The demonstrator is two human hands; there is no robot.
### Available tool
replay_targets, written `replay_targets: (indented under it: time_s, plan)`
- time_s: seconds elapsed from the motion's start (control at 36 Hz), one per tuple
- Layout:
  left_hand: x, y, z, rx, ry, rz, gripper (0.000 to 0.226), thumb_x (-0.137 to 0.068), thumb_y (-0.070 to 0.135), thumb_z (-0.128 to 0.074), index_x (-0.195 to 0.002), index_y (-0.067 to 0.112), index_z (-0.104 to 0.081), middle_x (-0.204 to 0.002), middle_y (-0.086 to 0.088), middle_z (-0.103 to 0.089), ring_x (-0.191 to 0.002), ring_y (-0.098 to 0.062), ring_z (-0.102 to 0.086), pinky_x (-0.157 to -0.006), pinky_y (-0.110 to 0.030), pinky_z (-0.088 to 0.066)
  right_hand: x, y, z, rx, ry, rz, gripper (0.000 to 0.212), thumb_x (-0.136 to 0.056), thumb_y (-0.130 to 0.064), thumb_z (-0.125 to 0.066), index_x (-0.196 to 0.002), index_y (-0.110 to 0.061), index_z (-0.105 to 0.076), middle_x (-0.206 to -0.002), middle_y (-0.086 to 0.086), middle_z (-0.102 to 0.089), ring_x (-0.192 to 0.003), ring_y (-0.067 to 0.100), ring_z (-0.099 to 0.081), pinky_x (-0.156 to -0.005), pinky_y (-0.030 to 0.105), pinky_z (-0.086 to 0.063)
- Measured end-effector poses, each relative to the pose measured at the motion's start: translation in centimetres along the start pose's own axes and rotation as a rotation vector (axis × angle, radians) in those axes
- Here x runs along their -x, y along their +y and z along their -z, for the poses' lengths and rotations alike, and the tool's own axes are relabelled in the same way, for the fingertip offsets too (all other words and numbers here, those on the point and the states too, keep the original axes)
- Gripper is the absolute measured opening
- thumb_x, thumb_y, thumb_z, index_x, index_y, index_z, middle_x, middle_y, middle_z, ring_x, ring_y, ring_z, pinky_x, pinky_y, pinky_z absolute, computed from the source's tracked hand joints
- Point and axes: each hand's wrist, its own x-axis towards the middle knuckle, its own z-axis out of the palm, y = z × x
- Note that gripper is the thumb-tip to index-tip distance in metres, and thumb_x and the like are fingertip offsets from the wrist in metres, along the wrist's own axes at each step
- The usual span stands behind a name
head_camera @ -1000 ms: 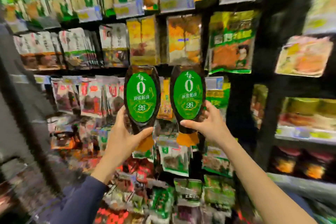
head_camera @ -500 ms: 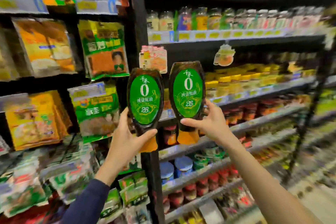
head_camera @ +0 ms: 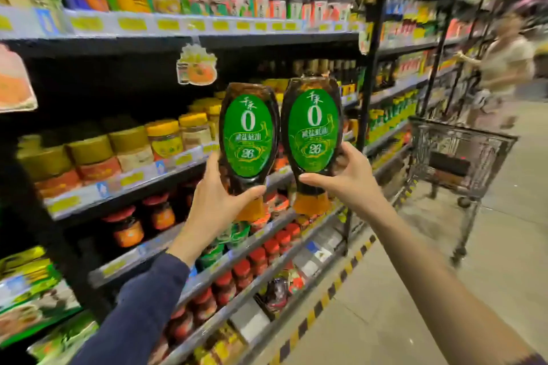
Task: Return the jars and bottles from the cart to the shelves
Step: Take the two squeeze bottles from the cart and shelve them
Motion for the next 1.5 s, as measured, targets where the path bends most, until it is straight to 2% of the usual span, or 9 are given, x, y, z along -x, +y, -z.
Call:
replay_targets:
  time_s: [0.14, 0.25, 0.36, 0.56, 0.86, 1.08, 1.22, 1.42, 1.5]
  plan:
    - [-3.1, 2.8, -8.8, 0.068, -0.04, -0.038, 0.09, -0.065, 0.038, -0.082, -0.138, 0.023, -0.032, -0.128, 0.012, -0.055, -0.117, -0.006, -0.052, -0.099, -0.028, -0.042, -1.5, 3.6, 8.0, 0.045, 0.038, -0.025, 0.063, -0.062, -0.018, -0.085, -0.116, -0.014, -0.053, -0.109, -0.004, -0.065, -0.094, -0.009, -0.058, -0.076, 0.001, -0.046]
    - [-5.5, 5.1, -15.6, 0.13, -0.074, -0.067, 0.09, -0.064, 0.04, -0.083, -0.137, 0.025, -0.032, -0.131, 0.009, -0.055, -0.12, -0.007, -0.053, -0.101, -0.032, -0.044, -2.6, 5.7, 13.9, 0.109, 0.125, -0.032, 0.059, -0.063, -0.014, -0.084, -0.111, -0.019, -0.049, -0.094, -0.019, -0.056, -0.082, -0.011, -0.052, -0.065, -0.01, -0.034]
    - [-7.8, 7.0, -21.6, 0.202, -0.114, -0.095, 0.089, -0.065, 0.032, -0.083, -0.137, 0.024, -0.032, -0.122, 0.015, -0.055, -0.113, -0.002, -0.053, -0.097, -0.021, -0.04, -3.8, 8.4, 19.2, 0.155, 0.207, -0.053, 0.064, -0.06, -0.024, -0.087, -0.113, -0.014, -0.054, -0.109, -0.004, -0.064, -0.102, 0.01, -0.06, -0.09, 0.019, -0.049]
    - [-12.8, 9.1, -30.6, 0.237, -0.205, -0.15, 0.088, -0.067, 0.028, -0.082, -0.138, 0.02, -0.03, -0.127, 0.007, -0.053, -0.114, -0.006, -0.05, -0.093, -0.021, -0.039, -7.6, 13.7, 26.1, 0.107, 0.361, -0.124, 0.082, -0.038, -0.058, -0.086, -0.108, -0.025, -0.058, -0.109, -0.001, -0.069, -0.103, 0.017, -0.065, -0.093, 0.043, -0.052]
    - [-23.2, 9.6, -44.5, 0.268, -0.29, -0.197, 0.092, -0.067, 0.033, -0.082, -0.14, 0.018, -0.028, -0.128, 0.009, -0.051, -0.116, -0.004, -0.048, -0.098, -0.023, -0.039, -17.7, 23.0, 33.7, 0.104, 0.446, -0.106, 0.055, -0.055, -0.017, -0.088, -0.098, -0.03, -0.058, -0.105, -0.002, -0.069, -0.099, 0.011, -0.066, -0.091, 0.039, -0.054]
    - [-30.9, 8.6, -53.3, 0.265, -0.324, -0.169, 0.092, -0.068, 0.031, -0.082, -0.14, 0.02, -0.025, -0.118, 0.016, -0.047, -0.11, 0.003, -0.045, -0.092, -0.017, -0.035, -26.4, 30.8, 37.5, 0.031, 0.421, -0.136, 0.064, -0.052, -0.023, -0.089, -0.108, -0.023, -0.058, -0.112, 0.004, -0.068, -0.105, 0.015, -0.065, -0.095, 0.043, -0.052]
    - [-35.5, 7.3, -58.6, 0.22, -0.312, -0.149, 0.09, -0.066, 0.032, -0.082, -0.137, 0.019, -0.027, -0.118, 0.014, -0.05, -0.106, 0.008, -0.046, -0.076, 0.007, -0.032, -31.7, 35.4, 40.0, 0.031, 0.386, -0.134, 0.062, -0.055, -0.018, -0.088, -0.108, -0.023, -0.057, -0.113, 0.004, -0.067, -0.106, 0.015, -0.064, -0.097, 0.042, -0.051]
    - [-41.1, 6.3, -66.7, 0.148, -0.238, -0.091, 0.087, -0.07, 0.03, -0.081, -0.136, 0.018, -0.027, -0.113, 0.015, -0.045, -0.105, 0.004, -0.042, -0.079, -0.004, -0.03, -40.0, 43.2, 44.7, 0.004, 0.278, -0.127, 0.068, -0.058, -0.014, -0.087, -0.118, -0.013, -0.054, -0.115, 0.002, -0.066, -0.103, 0.003, -0.063, -0.096, 0.026, -0.05]
    - [-43.3, 6.4, -70.1, 0.113, -0.196, -0.037, 0.087, -0.07, 0.03, -0.081, -0.137, 0.017, -0.027, -0.119, 0.011, -0.049, -0.107, 0.002, -0.043, -0.083, -0.007, -0.032, -44.0, 46.5, 47.0, -0.03, 0.188, -0.147, 0.082, -0.052, -0.031, -0.09, -0.123, -0.012, -0.052, -0.12, 0.005, -0.065, -0.112, 0.016, -0.062, -0.1, 0.04, -0.048]
